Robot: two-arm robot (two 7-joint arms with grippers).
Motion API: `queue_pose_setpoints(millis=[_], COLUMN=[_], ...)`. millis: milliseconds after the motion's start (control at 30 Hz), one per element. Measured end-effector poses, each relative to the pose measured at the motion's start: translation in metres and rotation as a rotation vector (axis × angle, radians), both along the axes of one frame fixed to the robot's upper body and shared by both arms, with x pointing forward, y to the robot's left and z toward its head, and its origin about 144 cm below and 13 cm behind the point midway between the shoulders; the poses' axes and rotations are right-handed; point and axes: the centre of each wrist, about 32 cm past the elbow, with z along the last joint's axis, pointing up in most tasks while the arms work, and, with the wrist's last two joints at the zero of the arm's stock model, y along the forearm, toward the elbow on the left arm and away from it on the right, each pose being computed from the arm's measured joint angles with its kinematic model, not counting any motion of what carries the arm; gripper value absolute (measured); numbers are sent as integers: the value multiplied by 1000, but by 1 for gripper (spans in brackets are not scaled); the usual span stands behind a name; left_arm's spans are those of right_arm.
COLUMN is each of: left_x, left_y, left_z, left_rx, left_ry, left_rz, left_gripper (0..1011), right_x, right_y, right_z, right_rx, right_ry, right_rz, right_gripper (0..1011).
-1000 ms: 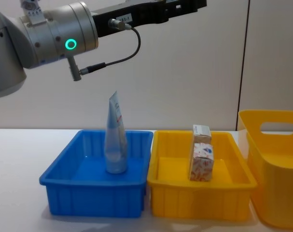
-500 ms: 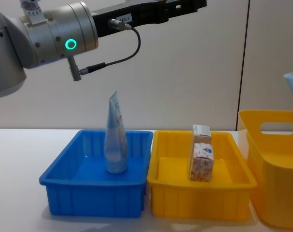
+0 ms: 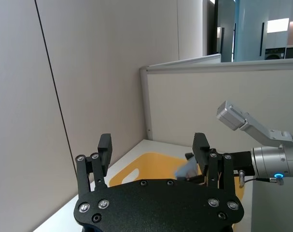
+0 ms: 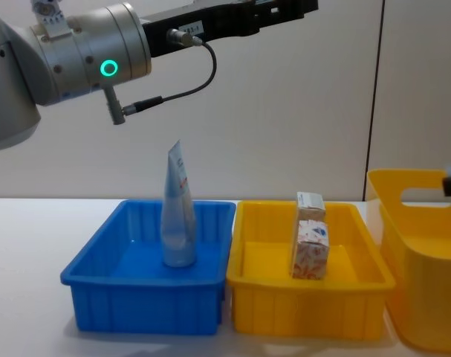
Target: Bimanual collaborative sorting of washing and personal care products
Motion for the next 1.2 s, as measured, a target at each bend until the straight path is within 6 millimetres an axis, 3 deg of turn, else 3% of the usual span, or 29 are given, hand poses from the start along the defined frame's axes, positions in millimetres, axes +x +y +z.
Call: queue_pose_setpoints(millis=[700,1200], left_x=[0,0], left_y=[0,0], left_z=[0,0], left_rx=[0,0], left_ry=[0,0], left_rz=[0,0], left_gripper=[1001,1001], right_x=[0,-10], right_y=[0,-2], right_z=[0,12], right_rx=[3,73], right_ry=[-8,-163], right_rz=[1,53], right_gripper=[1003,1003])
